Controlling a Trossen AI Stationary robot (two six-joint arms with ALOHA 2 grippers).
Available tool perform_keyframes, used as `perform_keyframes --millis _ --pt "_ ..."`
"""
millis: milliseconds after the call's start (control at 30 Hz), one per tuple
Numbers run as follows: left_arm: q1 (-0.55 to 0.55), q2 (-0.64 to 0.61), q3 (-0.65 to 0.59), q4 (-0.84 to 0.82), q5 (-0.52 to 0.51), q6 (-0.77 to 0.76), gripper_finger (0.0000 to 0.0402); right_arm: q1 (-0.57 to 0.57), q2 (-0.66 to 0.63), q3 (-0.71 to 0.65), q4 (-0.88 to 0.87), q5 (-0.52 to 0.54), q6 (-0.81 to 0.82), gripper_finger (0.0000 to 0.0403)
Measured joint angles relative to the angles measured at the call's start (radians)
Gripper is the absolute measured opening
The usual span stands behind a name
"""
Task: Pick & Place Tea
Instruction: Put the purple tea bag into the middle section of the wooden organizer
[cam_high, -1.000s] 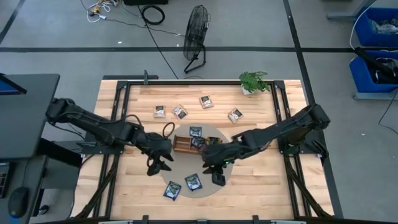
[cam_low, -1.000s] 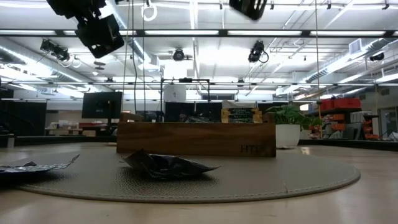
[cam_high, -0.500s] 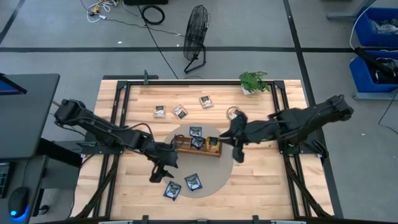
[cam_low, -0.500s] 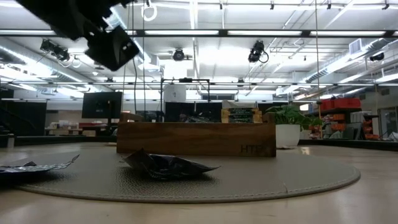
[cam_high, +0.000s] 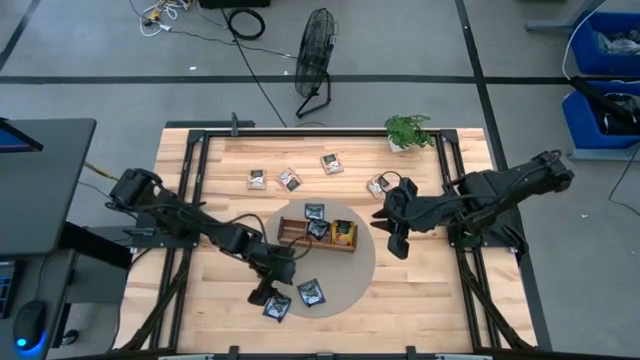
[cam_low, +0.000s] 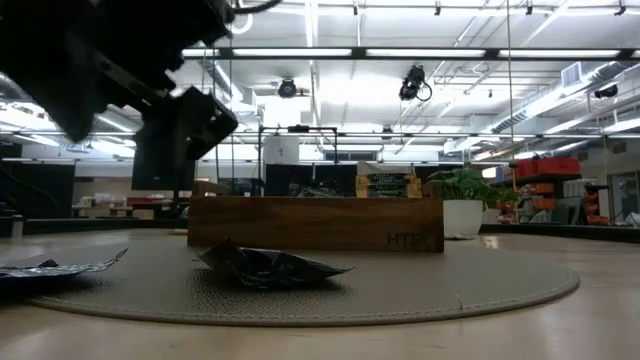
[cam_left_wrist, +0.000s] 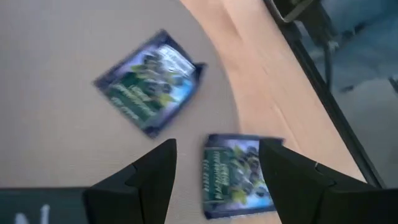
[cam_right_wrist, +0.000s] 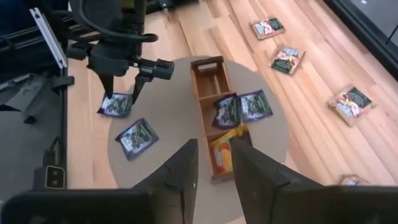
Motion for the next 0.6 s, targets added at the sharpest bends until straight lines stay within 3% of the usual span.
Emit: perform_keyframes --millis 167,600 --pt "-0.046 0.046 0.04 0.013 0.001 0.081 0.0232 0.0 0.0 0.0 -0.017 0.008 0.022 0.0105" --pt "-0.046 0.173 0.059 0.022 -0.014 0.087 0.0232 0.0 0.0 0.0 -0.027 0.008 0.086 0.0105"
